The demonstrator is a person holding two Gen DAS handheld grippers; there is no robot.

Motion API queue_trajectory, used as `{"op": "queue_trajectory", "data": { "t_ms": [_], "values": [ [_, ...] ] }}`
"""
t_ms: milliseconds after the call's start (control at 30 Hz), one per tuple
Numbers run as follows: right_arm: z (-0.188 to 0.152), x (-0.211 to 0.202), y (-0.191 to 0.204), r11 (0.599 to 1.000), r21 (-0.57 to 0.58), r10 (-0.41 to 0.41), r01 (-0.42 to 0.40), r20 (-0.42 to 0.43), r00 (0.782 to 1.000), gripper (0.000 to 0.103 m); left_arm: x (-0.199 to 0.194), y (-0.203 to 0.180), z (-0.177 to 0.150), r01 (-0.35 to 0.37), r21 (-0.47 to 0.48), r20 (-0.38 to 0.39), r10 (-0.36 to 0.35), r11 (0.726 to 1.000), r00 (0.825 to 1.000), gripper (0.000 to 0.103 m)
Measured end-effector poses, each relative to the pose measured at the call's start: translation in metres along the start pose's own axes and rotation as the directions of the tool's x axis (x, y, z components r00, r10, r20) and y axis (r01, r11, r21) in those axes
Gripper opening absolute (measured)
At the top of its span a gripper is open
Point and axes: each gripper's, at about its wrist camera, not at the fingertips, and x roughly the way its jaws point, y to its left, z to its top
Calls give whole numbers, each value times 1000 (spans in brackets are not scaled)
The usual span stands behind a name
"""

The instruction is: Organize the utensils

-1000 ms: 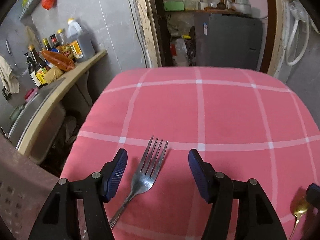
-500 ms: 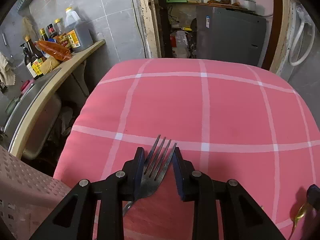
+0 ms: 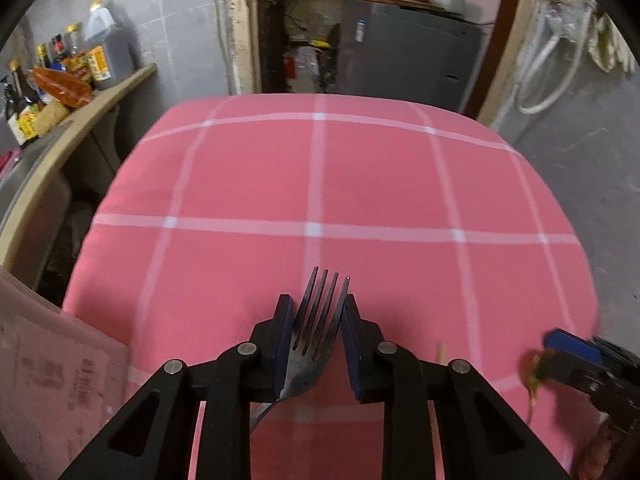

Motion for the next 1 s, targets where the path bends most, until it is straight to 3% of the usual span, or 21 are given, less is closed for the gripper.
{"op": "queue_trajectory", "data": {
  "t_ms": [133,200,600,667,733,867,1000],
  "values": [
    [5,9,10,997,-65,-49,45,-58,997,27,-6,-7,-7,54,36,-10,-54,998,999,17],
    [10,11,14,995,-82,-61,55,-80,995,27,-9,-8,-8,79,49,-22,-78,996,997,6],
    [16,9,22,989,-114,-107,93,-125,986,26,-25,-8,-20,133,85,-43,-129,987,991,5],
    [16,10,23,988,-126,-111,94,-133,985,9,-31,-6,-17,151,72,-34,-148,986,988,4],
    [16,11,26,988,-127,-108,90,-148,983,5,-38,-3,-14,177,52,-24,-176,983,984,4],
    [10,-1,33,986,-123,-123,110,-110,986,4,-55,-1,-11,213,33,2,-213,977,977,3],
    [13,-31,48,978,-117,-175,175,7,984,4,-76,6,-12,267,14,33,-268,963,963,3]
  ]
}}
